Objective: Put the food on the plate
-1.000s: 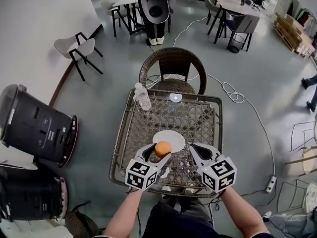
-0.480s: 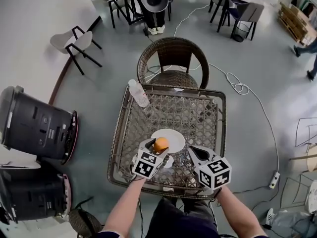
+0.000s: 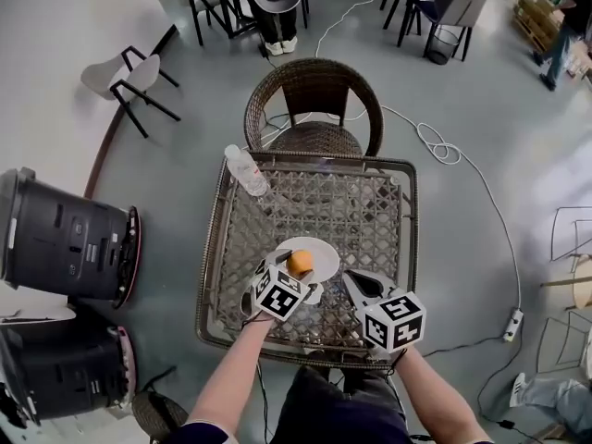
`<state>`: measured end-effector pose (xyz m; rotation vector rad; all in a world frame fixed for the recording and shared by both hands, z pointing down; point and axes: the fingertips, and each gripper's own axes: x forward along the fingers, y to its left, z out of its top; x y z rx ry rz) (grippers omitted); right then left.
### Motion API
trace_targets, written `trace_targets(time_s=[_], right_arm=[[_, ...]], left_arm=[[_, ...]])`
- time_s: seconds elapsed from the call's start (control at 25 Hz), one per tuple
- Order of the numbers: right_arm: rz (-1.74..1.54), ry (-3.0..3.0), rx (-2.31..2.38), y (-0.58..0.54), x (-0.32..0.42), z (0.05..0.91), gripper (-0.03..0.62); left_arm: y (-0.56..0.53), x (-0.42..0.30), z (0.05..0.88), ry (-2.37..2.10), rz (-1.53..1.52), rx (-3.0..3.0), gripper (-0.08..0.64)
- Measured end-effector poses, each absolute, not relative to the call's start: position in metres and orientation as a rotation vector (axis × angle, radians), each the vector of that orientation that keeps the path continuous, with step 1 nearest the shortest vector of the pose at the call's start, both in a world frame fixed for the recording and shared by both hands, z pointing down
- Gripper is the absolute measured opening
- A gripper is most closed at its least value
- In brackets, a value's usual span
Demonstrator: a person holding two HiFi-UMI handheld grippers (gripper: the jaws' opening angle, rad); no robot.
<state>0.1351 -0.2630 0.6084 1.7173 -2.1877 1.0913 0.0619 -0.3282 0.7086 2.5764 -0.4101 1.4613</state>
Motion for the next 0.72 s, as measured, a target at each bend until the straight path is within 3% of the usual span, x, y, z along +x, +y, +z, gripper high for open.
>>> trace_targets(time_s=[0.72], right_arm=[[1.096,-2.166,1.731,-0.257,0.143,0.608,0.003]], left_arm=[[-0.350,0.084,0.718,-0.473,1.064,2.419,0.287]])
